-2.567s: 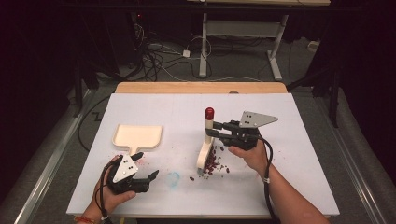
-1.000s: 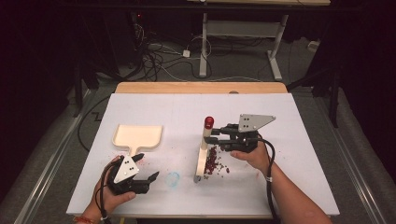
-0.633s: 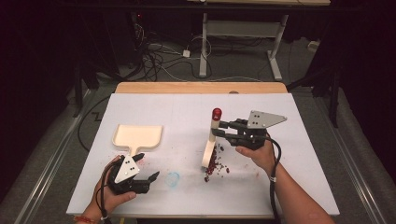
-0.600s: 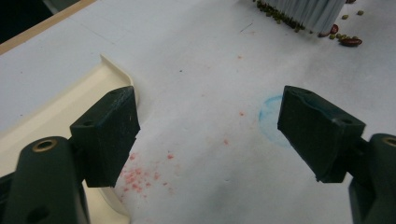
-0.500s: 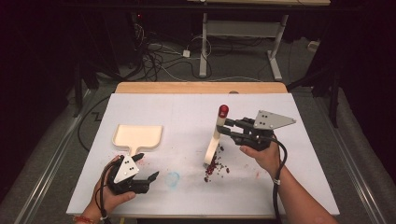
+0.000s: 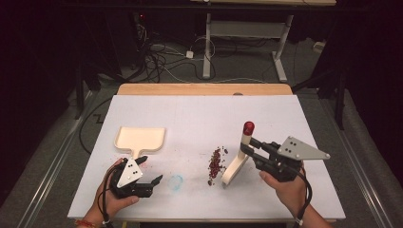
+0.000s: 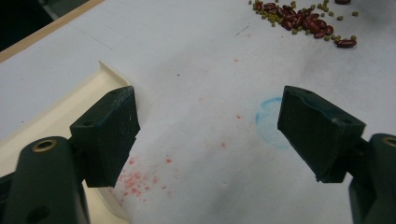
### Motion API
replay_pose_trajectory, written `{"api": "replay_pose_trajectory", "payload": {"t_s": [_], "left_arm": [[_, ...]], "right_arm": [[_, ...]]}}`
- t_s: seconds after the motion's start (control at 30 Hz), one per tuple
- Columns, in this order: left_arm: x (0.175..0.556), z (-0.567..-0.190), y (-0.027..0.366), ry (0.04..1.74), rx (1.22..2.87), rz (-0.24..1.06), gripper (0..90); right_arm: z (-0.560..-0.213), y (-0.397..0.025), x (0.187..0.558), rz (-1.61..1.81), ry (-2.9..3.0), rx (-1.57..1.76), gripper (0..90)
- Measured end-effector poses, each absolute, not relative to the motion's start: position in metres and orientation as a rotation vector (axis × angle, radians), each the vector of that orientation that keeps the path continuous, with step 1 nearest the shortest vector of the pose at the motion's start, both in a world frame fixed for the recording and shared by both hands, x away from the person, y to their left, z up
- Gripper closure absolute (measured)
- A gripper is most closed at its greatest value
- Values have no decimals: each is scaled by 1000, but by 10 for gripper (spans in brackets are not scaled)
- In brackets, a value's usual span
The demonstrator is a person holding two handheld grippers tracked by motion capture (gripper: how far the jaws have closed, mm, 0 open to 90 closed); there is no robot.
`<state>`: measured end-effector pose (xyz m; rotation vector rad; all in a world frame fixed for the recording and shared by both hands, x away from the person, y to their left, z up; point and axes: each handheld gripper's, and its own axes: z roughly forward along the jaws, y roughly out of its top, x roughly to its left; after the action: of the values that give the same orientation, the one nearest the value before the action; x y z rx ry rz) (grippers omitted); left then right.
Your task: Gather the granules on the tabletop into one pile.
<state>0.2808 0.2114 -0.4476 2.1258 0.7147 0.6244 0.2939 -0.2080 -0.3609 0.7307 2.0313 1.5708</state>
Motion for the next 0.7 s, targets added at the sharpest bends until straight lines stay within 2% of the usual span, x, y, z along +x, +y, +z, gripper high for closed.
{"api": "replay_pose_trajectory", "payload": {"t_s": [0.3, 0.47, 0.7], "left_arm": [[281, -448, 209, 717, 2143, 622, 198], [283, -449, 208, 718, 2150, 632, 198], [282, -451, 205, 705, 2173, 639, 198]], "right_arm": [[-372, -191, 270, 1535, 2035, 835, 702], [-381, -164, 272, 1531, 2051, 829, 702], [-385, -148, 282, 1516, 2005, 852, 704]]}}
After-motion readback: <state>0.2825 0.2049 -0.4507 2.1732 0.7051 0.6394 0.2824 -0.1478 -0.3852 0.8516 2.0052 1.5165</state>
